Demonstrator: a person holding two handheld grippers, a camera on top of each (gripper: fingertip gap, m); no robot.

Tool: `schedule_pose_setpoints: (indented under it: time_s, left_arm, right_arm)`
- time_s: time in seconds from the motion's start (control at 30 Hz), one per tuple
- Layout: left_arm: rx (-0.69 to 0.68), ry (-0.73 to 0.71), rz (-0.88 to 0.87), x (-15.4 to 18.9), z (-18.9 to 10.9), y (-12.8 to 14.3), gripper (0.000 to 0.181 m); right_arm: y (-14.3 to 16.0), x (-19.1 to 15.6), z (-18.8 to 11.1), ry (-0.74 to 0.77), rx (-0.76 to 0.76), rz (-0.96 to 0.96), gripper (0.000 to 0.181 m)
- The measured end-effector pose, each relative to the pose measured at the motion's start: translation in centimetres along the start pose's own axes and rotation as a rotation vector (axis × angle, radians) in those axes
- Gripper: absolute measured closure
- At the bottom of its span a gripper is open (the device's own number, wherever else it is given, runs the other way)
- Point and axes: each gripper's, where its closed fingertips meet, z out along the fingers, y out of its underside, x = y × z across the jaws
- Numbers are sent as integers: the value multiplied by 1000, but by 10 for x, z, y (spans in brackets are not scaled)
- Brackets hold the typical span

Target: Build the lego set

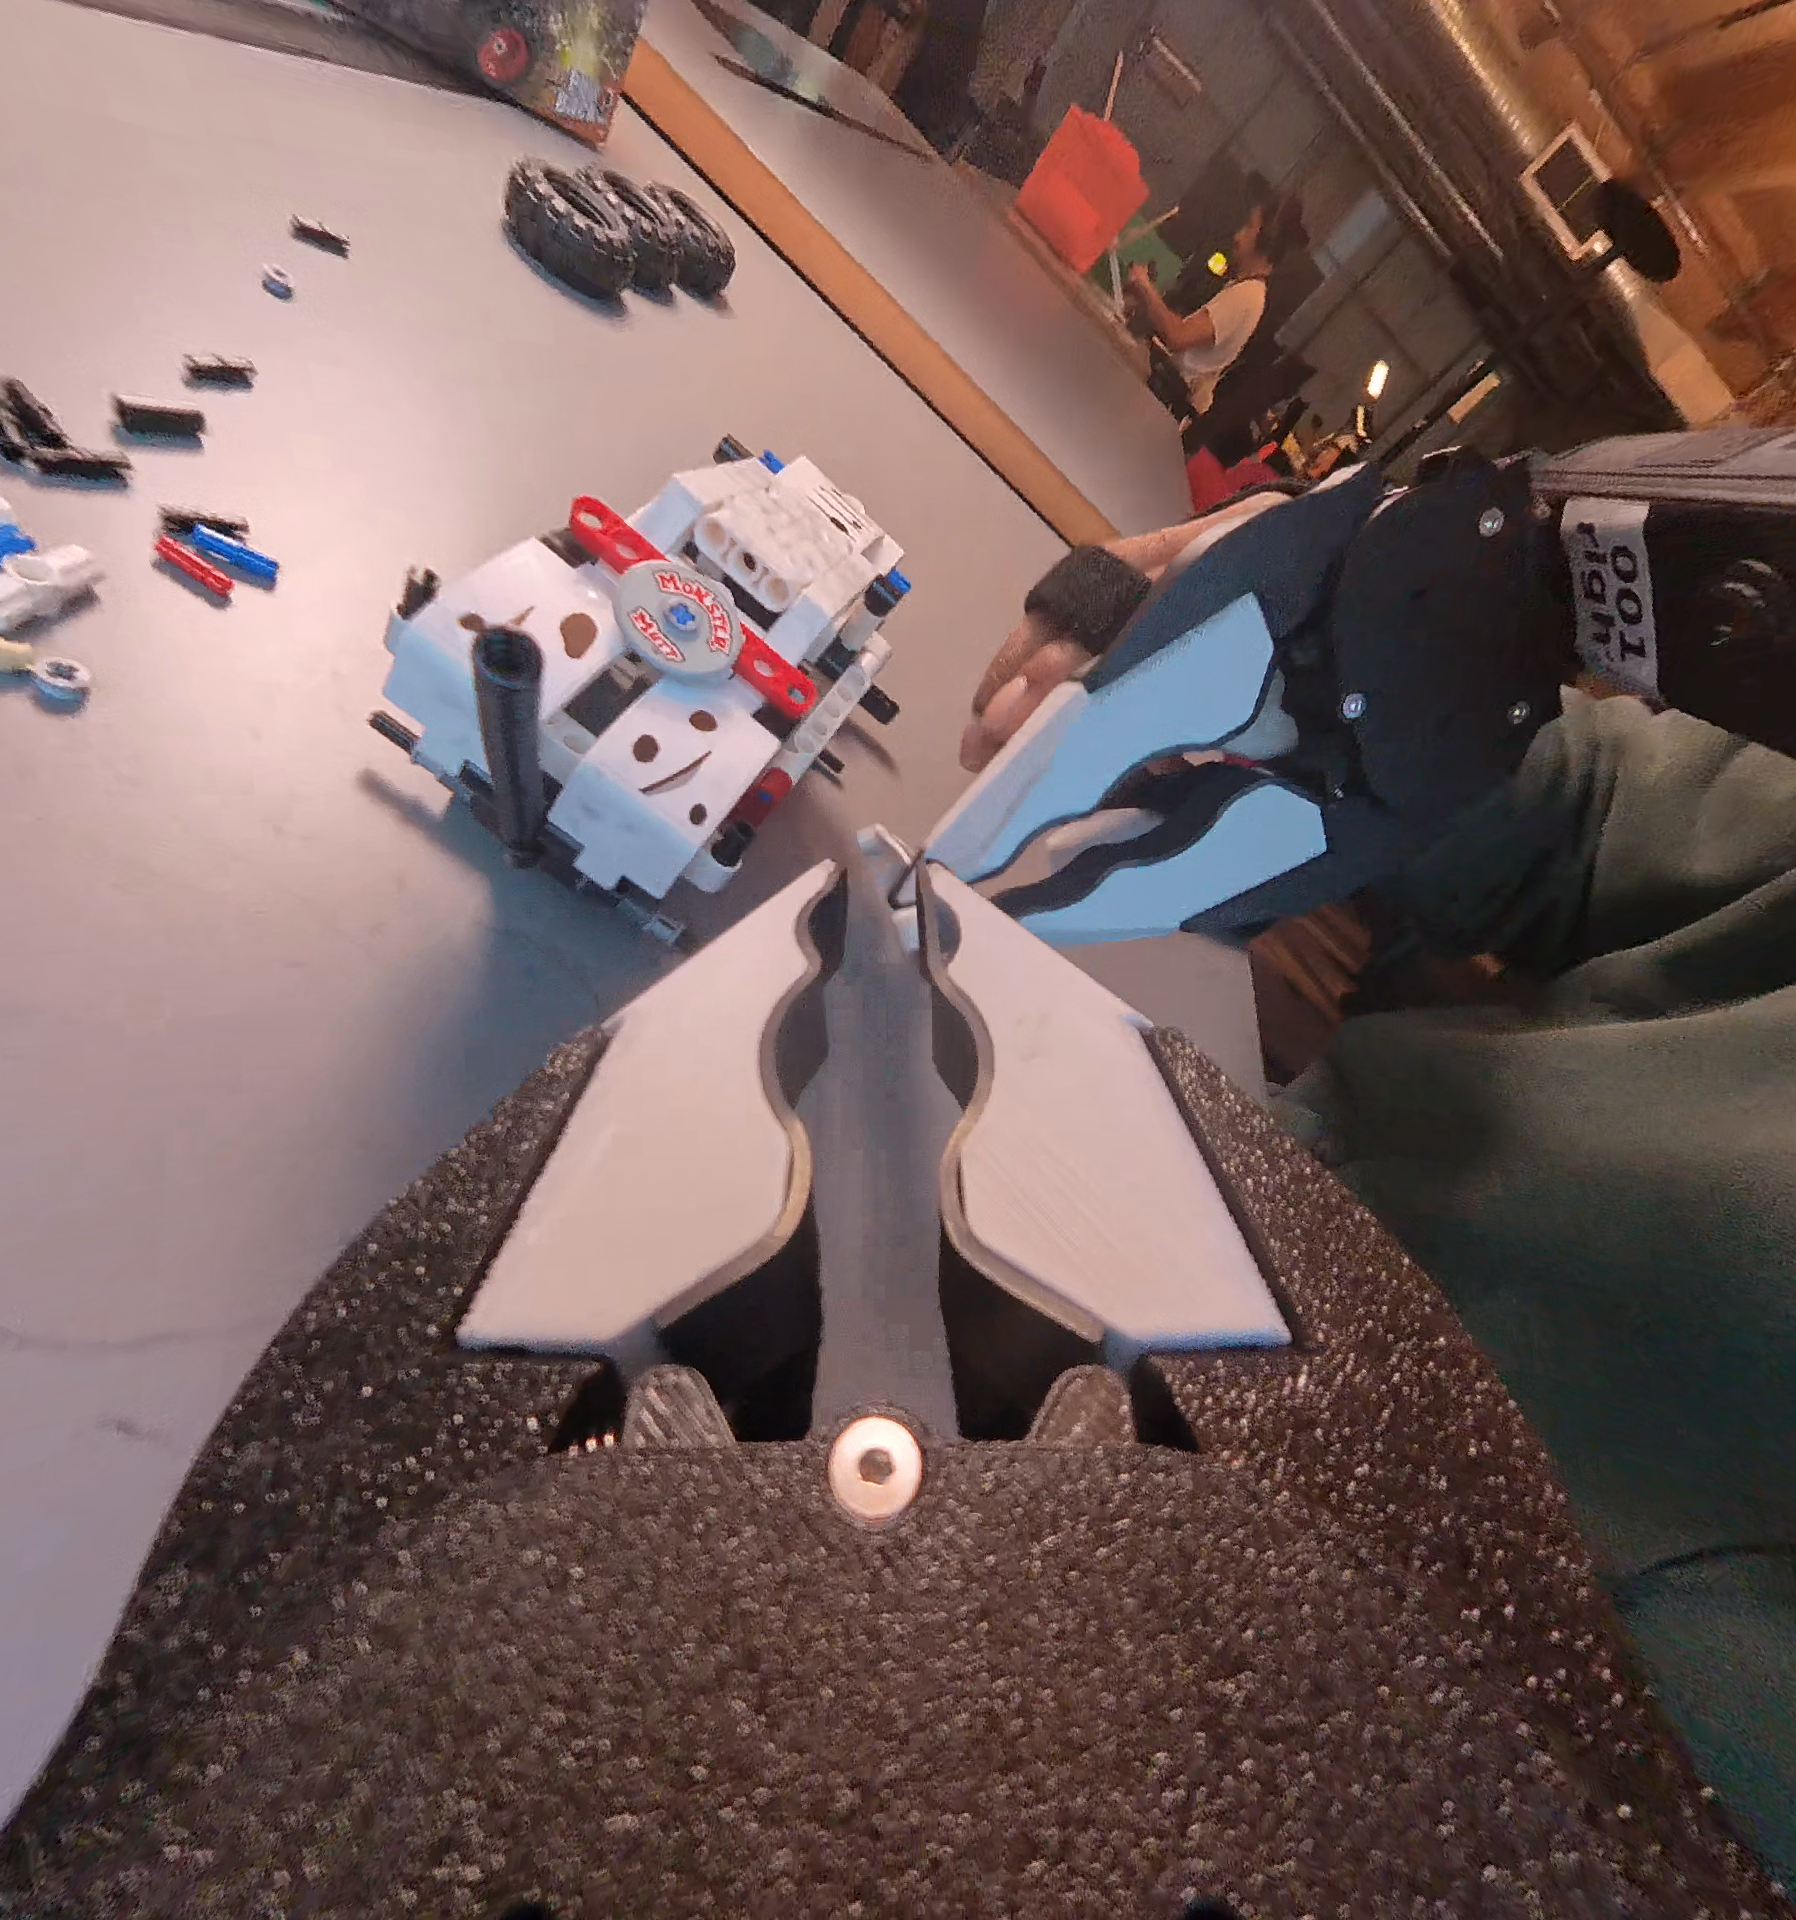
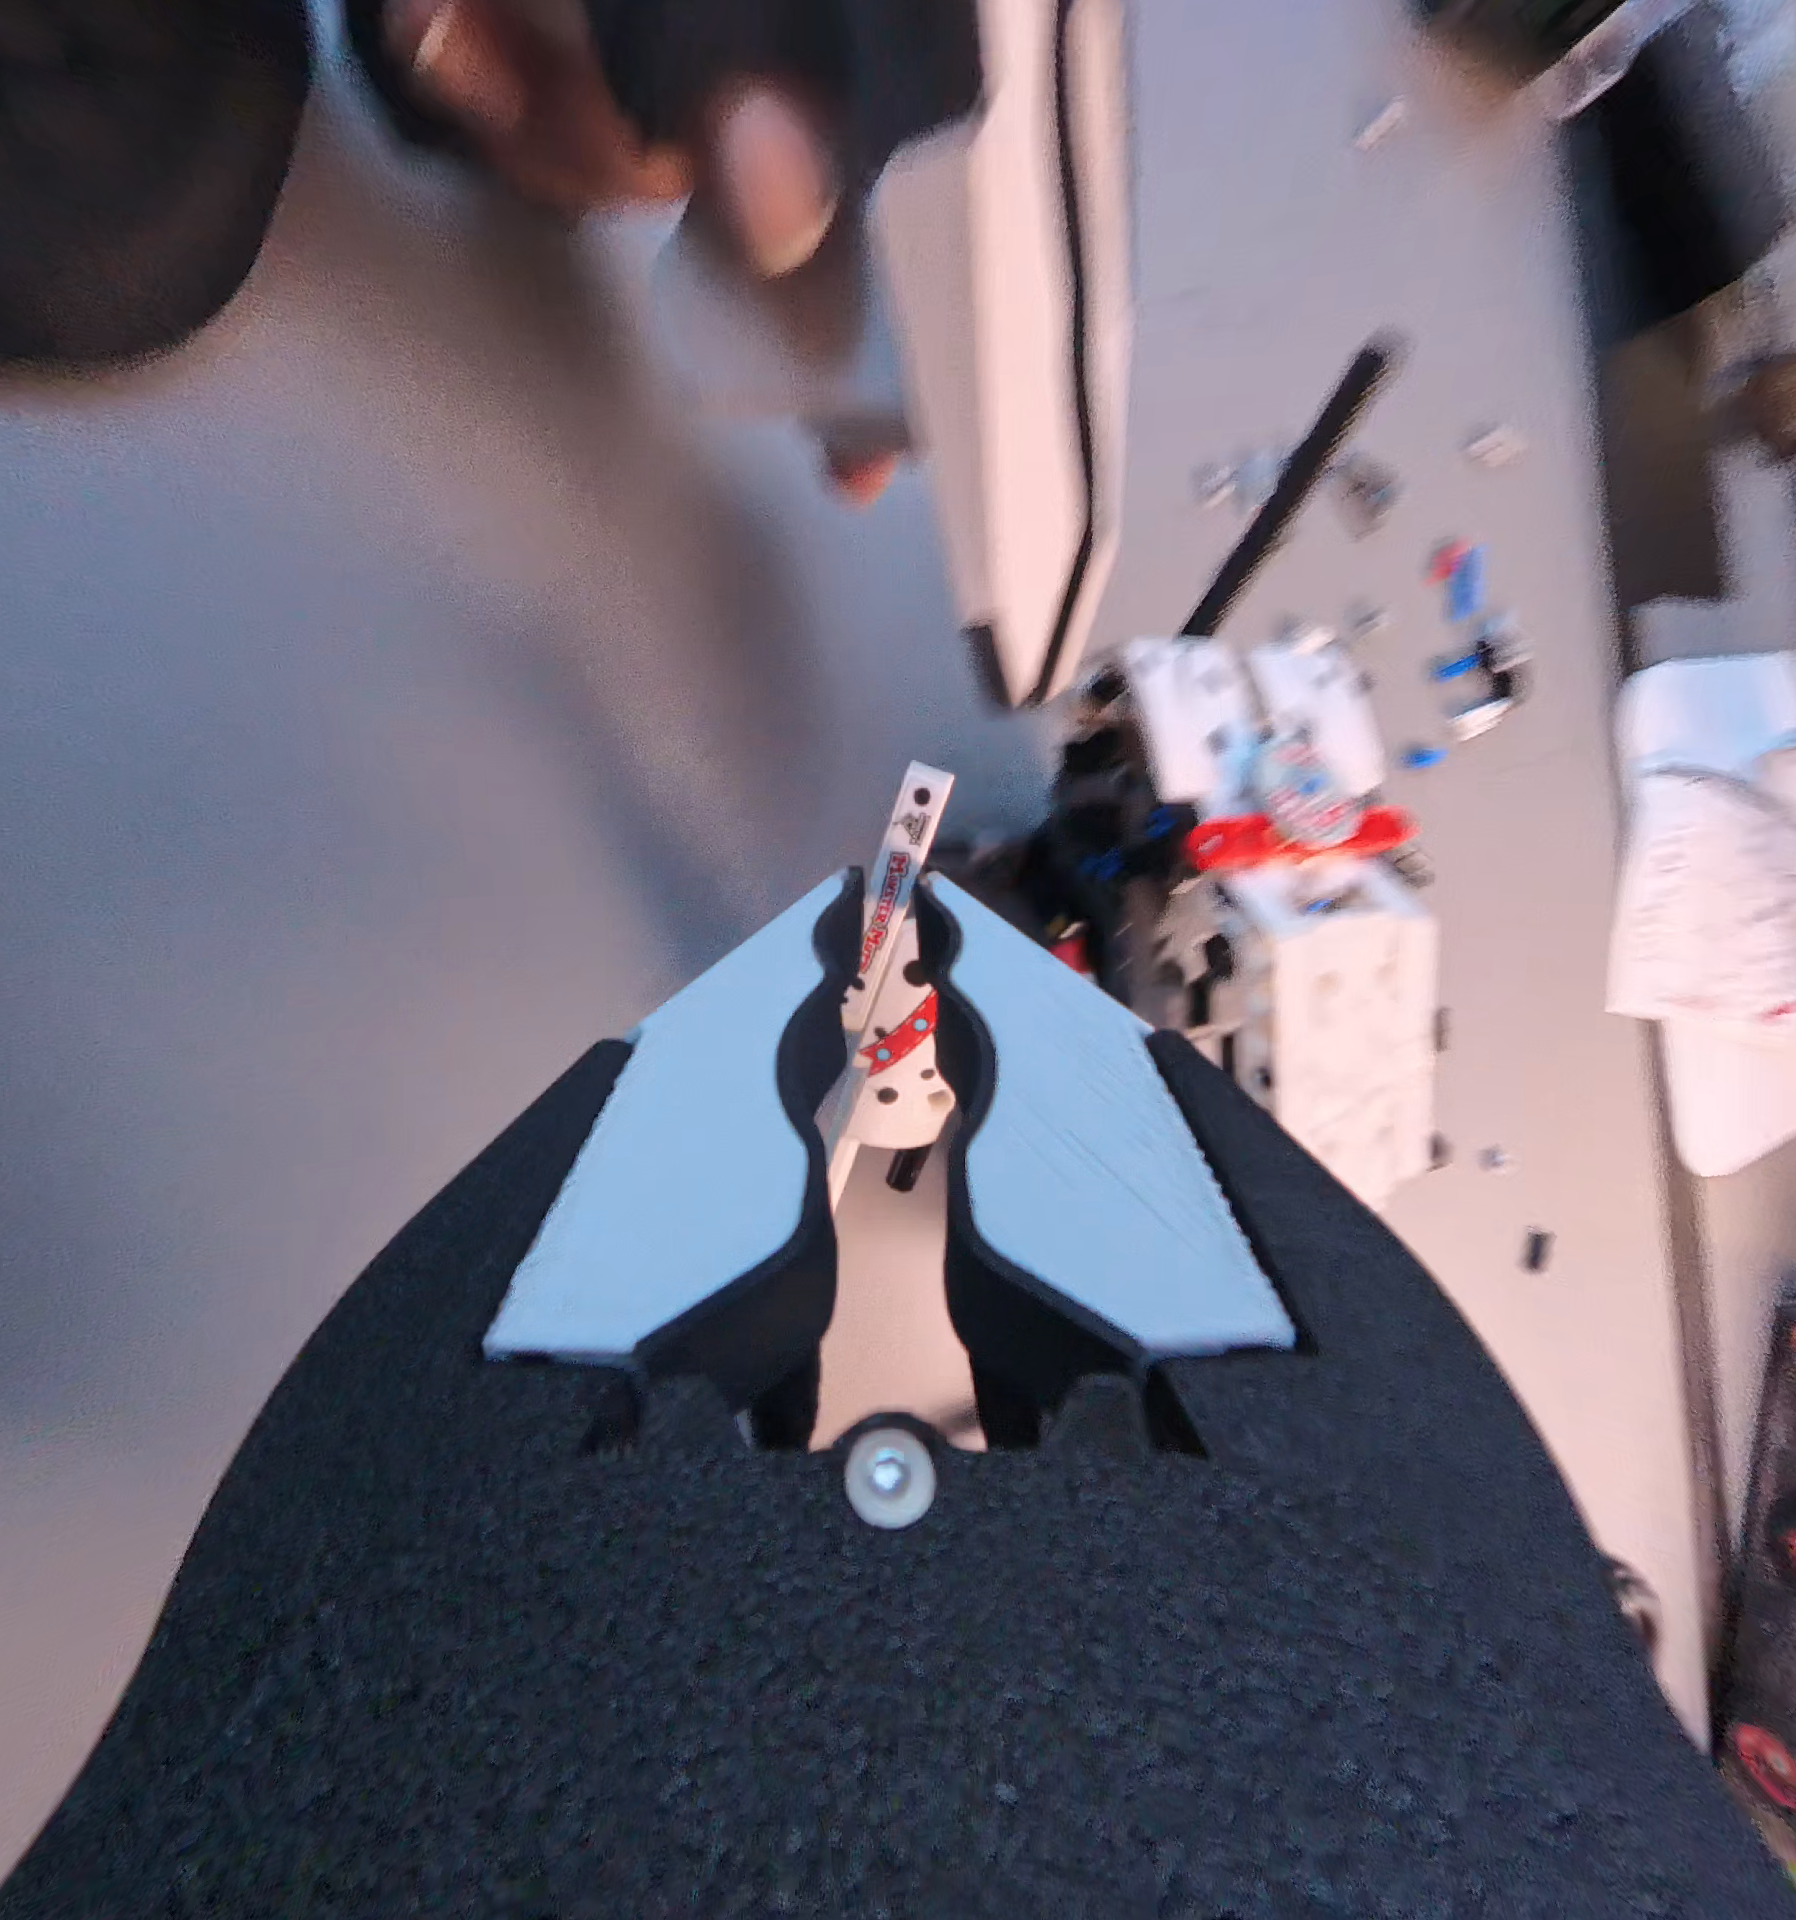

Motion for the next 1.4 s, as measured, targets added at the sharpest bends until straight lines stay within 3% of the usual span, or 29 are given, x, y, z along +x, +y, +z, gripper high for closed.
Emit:
schedule_pose_setpoints:
  time_s: [0.13,0.23,0.27,0.33,0.4,0.47,0.53,0.63,0.7,0.83,1.0,1.13,1.2,1.27,1.33,1.4]
  left_arm:
    - [-4,-78,79,-13,-15,-6,164]
    - [-32,-123,104,-24,-19,-1,159]
    - [-44,-141,112,-29,-20,2,156]
    - [-55,-157,141,-32,-21,3,152]
    - [-56,-178,185,-34,-21,1,149]
    - [-66,-209,243,-38,-20,0,146]
    - [-76,-229,288,-39,-20,-1,143]
    - [-64,-229,340,-33,-23,-3,137]
    - [-50,-234,398,-28,-28,-4,132]
    - [-18,-200,498,-13,-24,-8,120]
    - [-105,-214,561,-15,-1,0,105]
    - [-170,-193,550,-16,7,16,117]
    - [-185,-202,553,-19,8,20,127]
    - [-205,-178,533,-20,9,26,138]
    - [-208,-146,522,-19,10,28,146]
    - [-217,-116,523,-17,10,30,152]
  right_arm:
    - [38,-46,-8,-284,-171,32,172]
    - [48,-53,-7,-336,-202,65,168]
    - [44,-49,-11,-347,-175,77,156]
    - [23,-15,-25,-265,-57,131,149]
    - [5,42,-39,-37,54,125,142]
    - [12,82,-37,154,-1,6,129]
    - [30,95,-16,196,-106,-113,124]
    - [34,95,0,164,-132,-248,142]
    - [38,96,-4,42,-161,-255,143]
    - [43,82,-17,-448,-182,-109,144]
    - [46,54,-12,-961,-265,79,144]
    - [53,39,7,-1090,-329,137,151]
    - [56,41,17,-1030,-318,118,156]
    - [44,51,8,-956,-211,139,147]
    - [31,77,-8,-759,-83,120,144]
    - [16,89,-46,-600,52,106,147]
